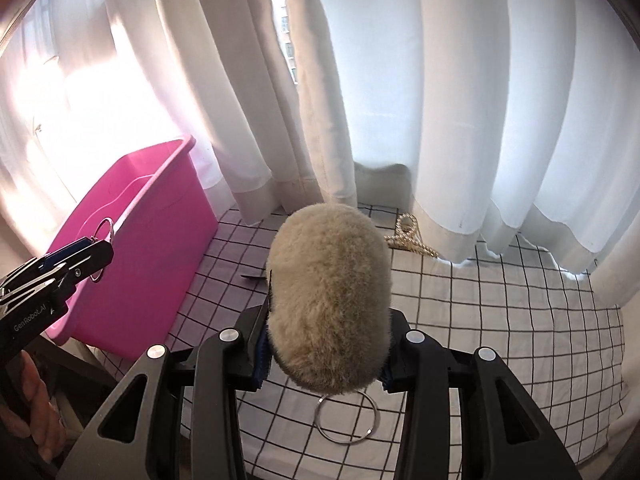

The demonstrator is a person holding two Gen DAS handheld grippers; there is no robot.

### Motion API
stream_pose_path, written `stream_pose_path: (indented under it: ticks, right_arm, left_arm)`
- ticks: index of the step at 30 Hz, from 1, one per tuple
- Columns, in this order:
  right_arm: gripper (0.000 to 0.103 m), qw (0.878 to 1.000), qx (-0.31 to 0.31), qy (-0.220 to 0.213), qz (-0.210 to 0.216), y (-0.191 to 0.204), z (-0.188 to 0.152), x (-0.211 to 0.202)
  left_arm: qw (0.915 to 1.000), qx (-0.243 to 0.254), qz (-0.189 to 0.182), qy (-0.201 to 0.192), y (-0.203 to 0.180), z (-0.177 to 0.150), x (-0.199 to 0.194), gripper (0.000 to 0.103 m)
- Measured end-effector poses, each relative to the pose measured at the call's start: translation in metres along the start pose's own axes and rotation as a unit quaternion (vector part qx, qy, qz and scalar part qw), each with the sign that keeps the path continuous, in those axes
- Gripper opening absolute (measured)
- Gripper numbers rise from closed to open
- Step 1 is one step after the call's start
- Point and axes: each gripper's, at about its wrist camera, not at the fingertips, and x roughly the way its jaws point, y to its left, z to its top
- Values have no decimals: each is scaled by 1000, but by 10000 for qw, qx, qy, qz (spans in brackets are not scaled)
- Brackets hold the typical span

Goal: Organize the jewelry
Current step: 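Carry the pom-pom and bangle in both tools over the pink tub, then open both tools to release the pom-pom and bangle into the tub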

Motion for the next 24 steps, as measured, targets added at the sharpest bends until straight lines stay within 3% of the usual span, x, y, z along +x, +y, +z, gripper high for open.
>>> stream_pose_path:
  ticks: [7,13,18,24]
  right_arm:
    - [39,9949,-651,-164,755,85,53,22]
    - [39,9848,-1063,91,1371,159,81,56]
    - [39,9758,-1436,405,1601,214,89,86]
    - [39,9698,-1730,788,1526,253,87,118]
  left_arm:
    - [9968,-422,640,-212,67,24,-13,41]
    - [9895,-842,1170,26,127,21,-4,41]
    - [9836,-1083,1421,256,163,12,6,41]
    - [9792,-1286,1468,553,184,-1,24,41]
